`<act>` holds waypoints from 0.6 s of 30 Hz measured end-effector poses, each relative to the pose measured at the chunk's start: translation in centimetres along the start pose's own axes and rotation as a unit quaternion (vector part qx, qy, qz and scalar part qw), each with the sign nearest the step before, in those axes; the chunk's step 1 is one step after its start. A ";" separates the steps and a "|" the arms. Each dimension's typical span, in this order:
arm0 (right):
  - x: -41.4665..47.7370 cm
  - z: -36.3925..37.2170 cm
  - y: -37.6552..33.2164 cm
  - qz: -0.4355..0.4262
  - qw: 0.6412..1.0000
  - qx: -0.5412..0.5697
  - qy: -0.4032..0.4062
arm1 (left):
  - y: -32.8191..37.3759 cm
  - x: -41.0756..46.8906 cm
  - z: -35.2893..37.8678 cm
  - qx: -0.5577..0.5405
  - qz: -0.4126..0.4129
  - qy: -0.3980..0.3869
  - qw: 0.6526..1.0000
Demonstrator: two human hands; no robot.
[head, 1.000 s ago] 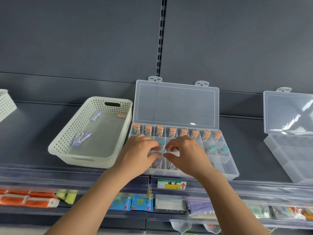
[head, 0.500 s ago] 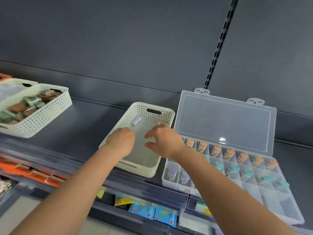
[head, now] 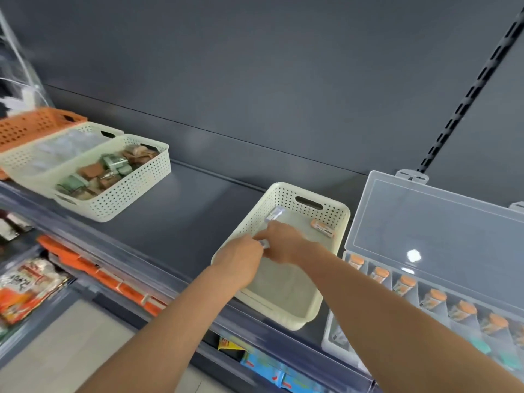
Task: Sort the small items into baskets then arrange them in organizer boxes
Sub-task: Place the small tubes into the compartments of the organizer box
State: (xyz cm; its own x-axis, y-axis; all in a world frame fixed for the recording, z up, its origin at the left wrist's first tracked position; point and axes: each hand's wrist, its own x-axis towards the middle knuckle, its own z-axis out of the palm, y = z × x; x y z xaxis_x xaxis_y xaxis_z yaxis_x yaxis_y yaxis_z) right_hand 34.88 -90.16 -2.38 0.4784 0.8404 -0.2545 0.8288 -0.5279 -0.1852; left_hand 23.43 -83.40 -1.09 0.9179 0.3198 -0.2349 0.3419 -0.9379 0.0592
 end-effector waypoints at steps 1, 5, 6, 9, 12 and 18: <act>0.1 -0.1 -0.1 0.004 1.000 0.001 0.011 | -0.1 0.0 -0.1 -0.003 -0.005 0.011 1.000; -0.1 -0.5 0.2 0.022 0.999 -0.019 0.018 | 0.1 -0.1 -0.4 -0.033 -0.018 0.065 0.997; -0.2 -0.6 0.4 0.031 0.999 -0.018 0.022 | 0.2 -0.1 -0.5 -0.042 -0.020 0.091 0.995; -0.9 -1.2 1.5 0.049 0.998 0.007 0.035 | 0.4 0.0 -0.6 -0.077 -0.036 0.162 0.983; -2.1 -2.1 2.5 0.068 0.992 0.072 0.075 | 0.4 0.2 -0.8 -0.143 -0.038 0.209 0.967; -7.2 -4.2 4.2 0.104 0.933 0.240 0.248 | 2.3 -0.3 -2.2 -0.295 -0.004 0.292 0.910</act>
State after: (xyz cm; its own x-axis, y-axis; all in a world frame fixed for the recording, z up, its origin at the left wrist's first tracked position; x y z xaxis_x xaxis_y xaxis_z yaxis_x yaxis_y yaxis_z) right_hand 36.13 -97.95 2.64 0.7888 0.6038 0.1155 0.5341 -0.5802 -0.6149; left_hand 24.34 -85.40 1.22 0.8067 0.5044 0.3080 0.2390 -0.7550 0.6106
